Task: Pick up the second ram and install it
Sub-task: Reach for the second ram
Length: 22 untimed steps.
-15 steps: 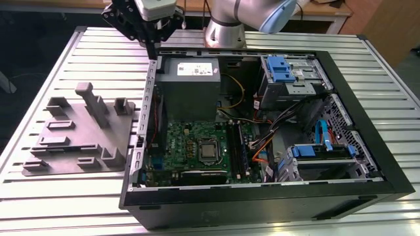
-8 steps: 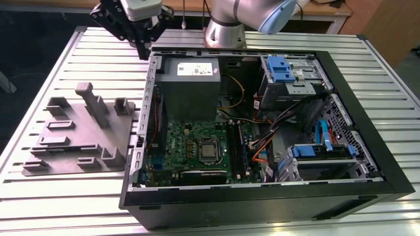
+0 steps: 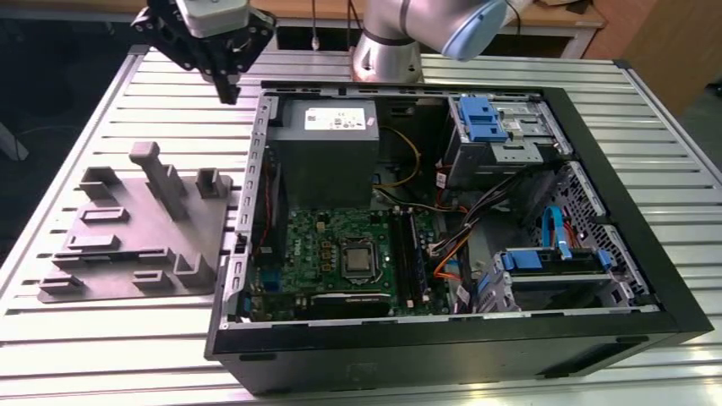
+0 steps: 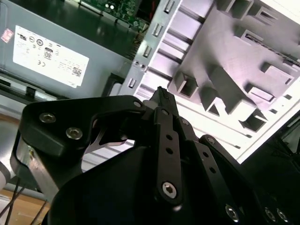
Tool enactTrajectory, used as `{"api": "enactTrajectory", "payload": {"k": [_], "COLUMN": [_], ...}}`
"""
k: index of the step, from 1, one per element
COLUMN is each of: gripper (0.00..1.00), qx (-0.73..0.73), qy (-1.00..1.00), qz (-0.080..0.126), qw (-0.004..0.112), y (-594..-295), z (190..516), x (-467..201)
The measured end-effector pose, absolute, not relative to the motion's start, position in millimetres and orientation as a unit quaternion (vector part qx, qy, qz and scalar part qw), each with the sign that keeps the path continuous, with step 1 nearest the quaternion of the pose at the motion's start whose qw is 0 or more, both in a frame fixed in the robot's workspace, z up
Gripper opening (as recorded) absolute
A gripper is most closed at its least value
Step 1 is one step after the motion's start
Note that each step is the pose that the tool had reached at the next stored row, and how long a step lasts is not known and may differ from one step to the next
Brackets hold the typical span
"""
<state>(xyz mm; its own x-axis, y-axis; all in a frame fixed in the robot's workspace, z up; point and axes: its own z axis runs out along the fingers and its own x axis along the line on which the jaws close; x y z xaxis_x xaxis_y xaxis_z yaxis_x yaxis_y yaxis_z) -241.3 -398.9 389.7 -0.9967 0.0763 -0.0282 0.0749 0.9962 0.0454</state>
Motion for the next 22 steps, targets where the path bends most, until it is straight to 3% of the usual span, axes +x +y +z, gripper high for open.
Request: {"api": "enactTrajectory", "payload": {"k": [22], "gripper": [0.10], "qx": [0.038], "qy": [0.999], "qz": [0.022], "qw": [0.016], "y": [-401], "z": [380], "x": [-306]}}
